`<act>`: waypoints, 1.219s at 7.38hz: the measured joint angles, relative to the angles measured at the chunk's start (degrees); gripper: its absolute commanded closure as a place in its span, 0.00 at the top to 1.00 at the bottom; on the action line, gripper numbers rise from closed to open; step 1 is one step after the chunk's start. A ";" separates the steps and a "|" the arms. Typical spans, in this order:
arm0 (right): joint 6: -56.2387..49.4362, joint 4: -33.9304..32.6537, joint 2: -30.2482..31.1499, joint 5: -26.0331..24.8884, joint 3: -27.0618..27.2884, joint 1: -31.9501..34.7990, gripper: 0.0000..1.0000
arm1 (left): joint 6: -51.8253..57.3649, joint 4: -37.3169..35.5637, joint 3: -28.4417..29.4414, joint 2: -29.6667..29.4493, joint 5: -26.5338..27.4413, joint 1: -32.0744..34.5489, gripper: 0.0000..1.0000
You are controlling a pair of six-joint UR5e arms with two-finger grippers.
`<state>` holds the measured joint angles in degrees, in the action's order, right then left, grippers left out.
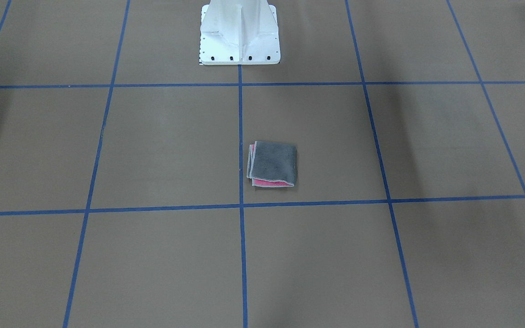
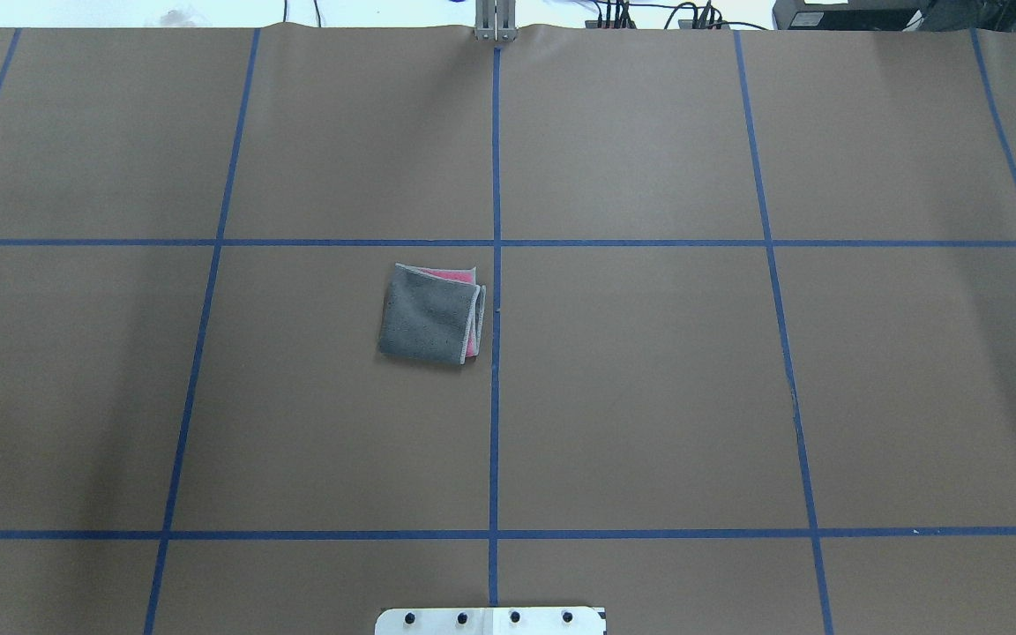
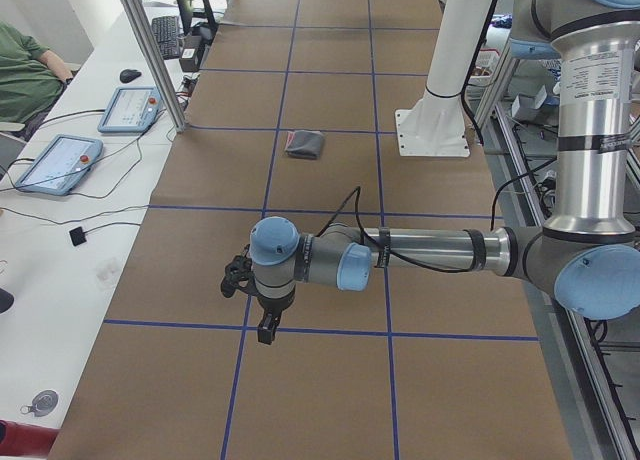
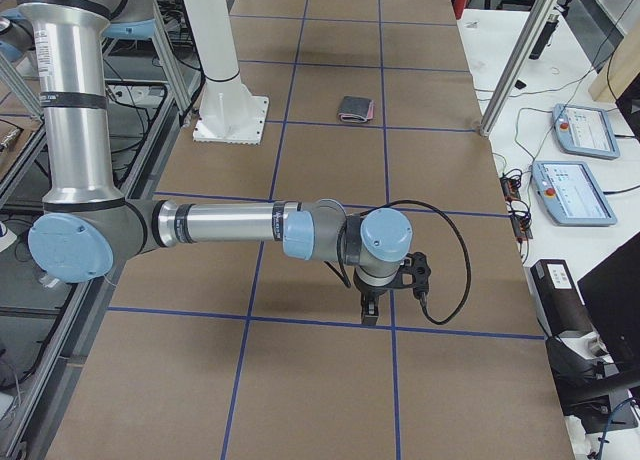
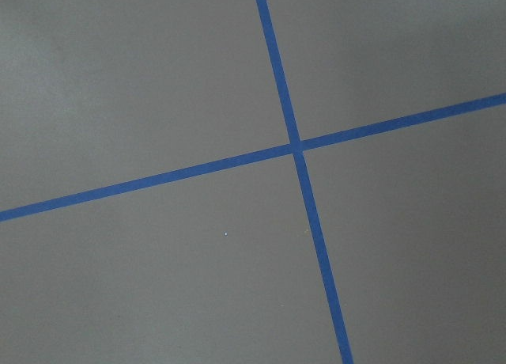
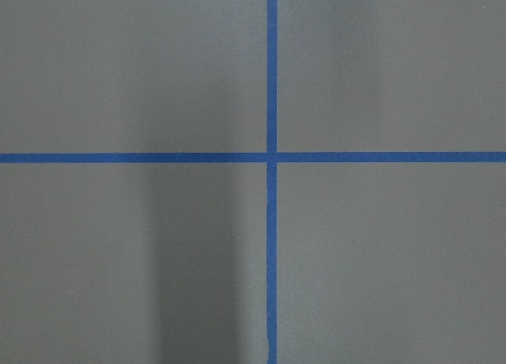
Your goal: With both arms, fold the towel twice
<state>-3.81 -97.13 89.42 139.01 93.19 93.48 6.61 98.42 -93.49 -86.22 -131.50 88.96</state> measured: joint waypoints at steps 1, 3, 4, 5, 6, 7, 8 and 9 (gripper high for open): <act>-0.04 0.08 0.63 -0.14 -0.12 0.02 1.00 | 0.06 0.03 0.01 0.04 -0.01 0.00 1.00; -0.05 0.17 1.27 -0.64 -0.22 0.03 1.00 | 0.14 0.09 -0.12 0.13 -0.14 0.08 1.00; -0.06 0.32 1.15 -0.98 -0.22 0.03 1.00 | 0.18 0.10 -0.34 0.15 -0.20 0.16 1.00; -0.04 1.37 1.04 -1.83 -0.31 0.02 1.00 | 0.21 0.11 -0.47 0.16 -0.24 0.25 1.00; 0.00 3.17 1.04 -2.80 -0.63 -0.01 1.00 | 0.23 0.11 -0.55 0.23 -0.25 0.37 1.00; 0.04 4.28 0.98 -3.35 -0.99 -0.07 1.00 | 0.24 0.11 -0.62 0.29 -0.27 0.47 1.00; 0.32 4.76 0.89 -3.54 -1.16 -0.10 1.00 | 0.27 0.09 -0.87 0.32 -0.35 0.59 1.00; 0.84 4.93 0.81 -3.56 -1.20 -0.12 1.00 | 0.30 0.05 -1.66 0.92 -0.44 0.69 1.00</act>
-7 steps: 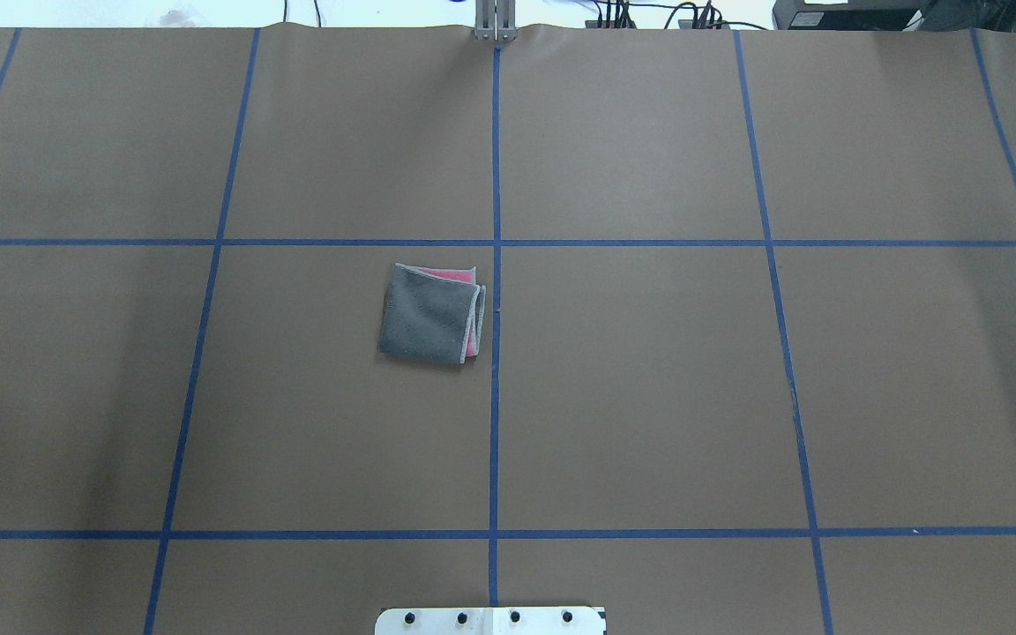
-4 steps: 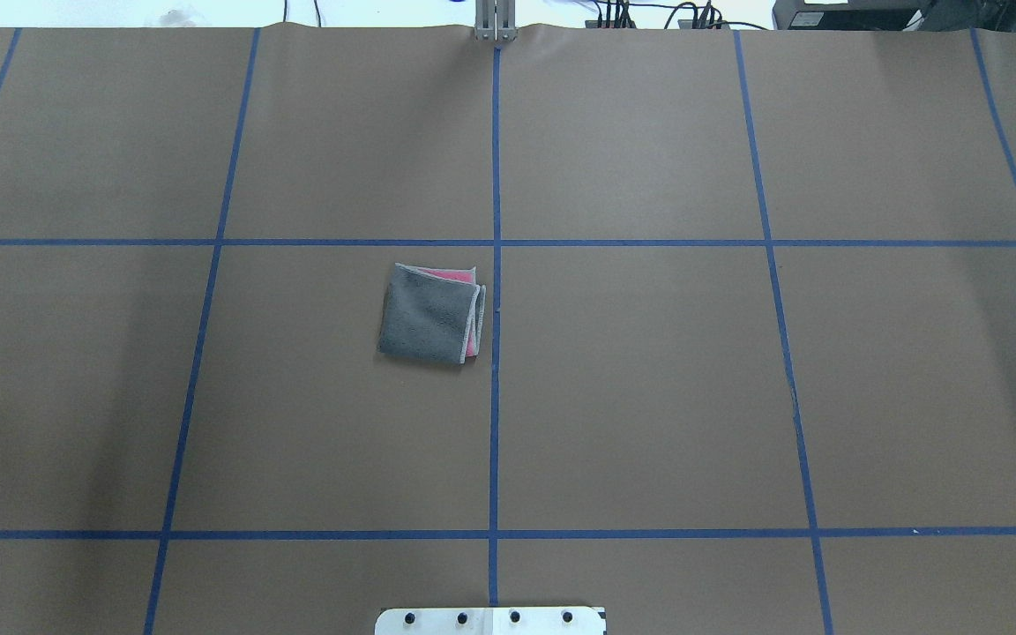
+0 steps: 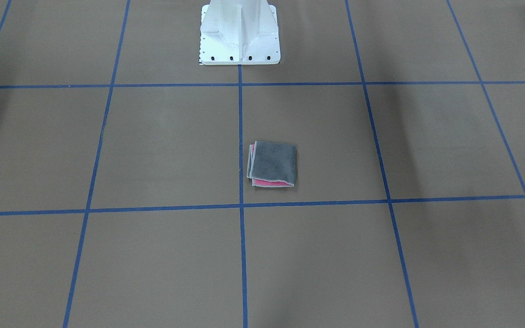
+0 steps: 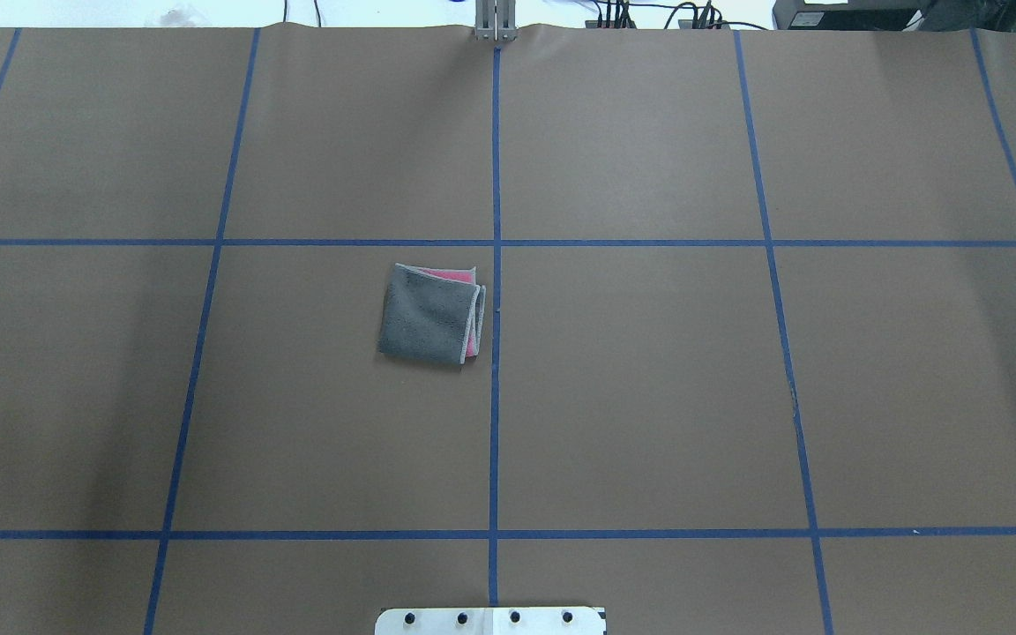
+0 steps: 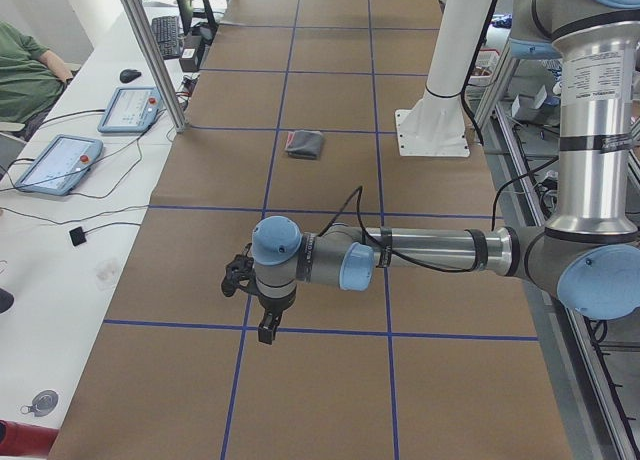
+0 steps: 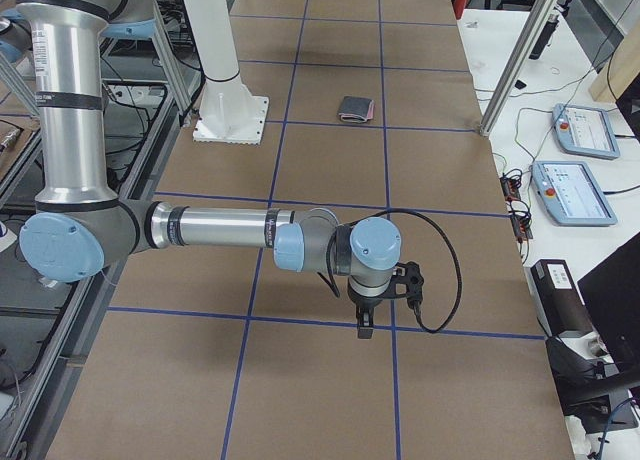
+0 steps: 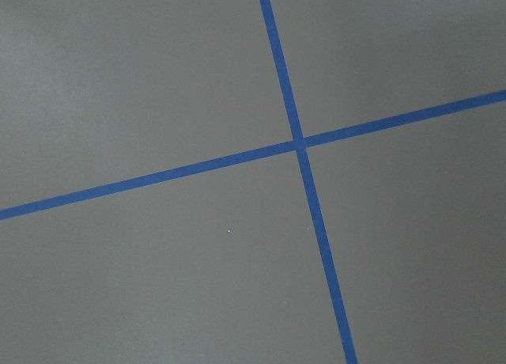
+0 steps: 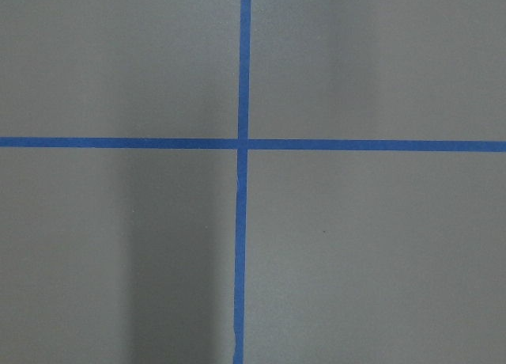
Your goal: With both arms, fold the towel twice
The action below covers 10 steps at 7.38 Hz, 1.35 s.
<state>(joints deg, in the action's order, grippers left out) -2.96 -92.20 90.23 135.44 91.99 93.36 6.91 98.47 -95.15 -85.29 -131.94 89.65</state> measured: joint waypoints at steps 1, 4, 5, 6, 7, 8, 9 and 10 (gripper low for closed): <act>0.37 0.05 -0.05 -0.01 0.00 -0.02 1.00 | 0.02 -0.04 -1.47 1.47 -0.05 0.04 1.00; 0.65 0.11 -0.14 0.00 -0.05 -0.09 1.00 | 0.03 -0.14 -3.68 3.55 -0.07 -0.08 1.00; 0.64 0.14 -0.20 0.00 -0.05 -0.10 1.00 | 0.03 -0.20 -3.60 3.41 -0.07 -0.16 1.00; 0.66 0.16 -0.38 0.01 -0.05 -0.14 1.00 | 0.03 -1.17 -3.58 2.81 -0.07 -0.21 1.00; 0.67 0.17 -0.64 0.05 -0.01 -0.16 1.00 | 0.05 -3.31 -3.67 1.78 -0.07 -0.24 1.00; 0.68 0.17 -0.77 0.07 0.00 -0.18 1.00 | 0.09 -5.22 -3.75 0.92 -0.07 -0.26 1.00; 0.68 0.17 -0.79 0.08 -0.01 -0.19 1.00 | 0.11 -6.14 -3.78 0.52 -0.10 -0.27 1.00; 0.68 0.16 -0.80 0.08 -0.07 -0.19 1.00 | 0.11 -6.51 -3.80 0.36 -0.13 -0.27 1.00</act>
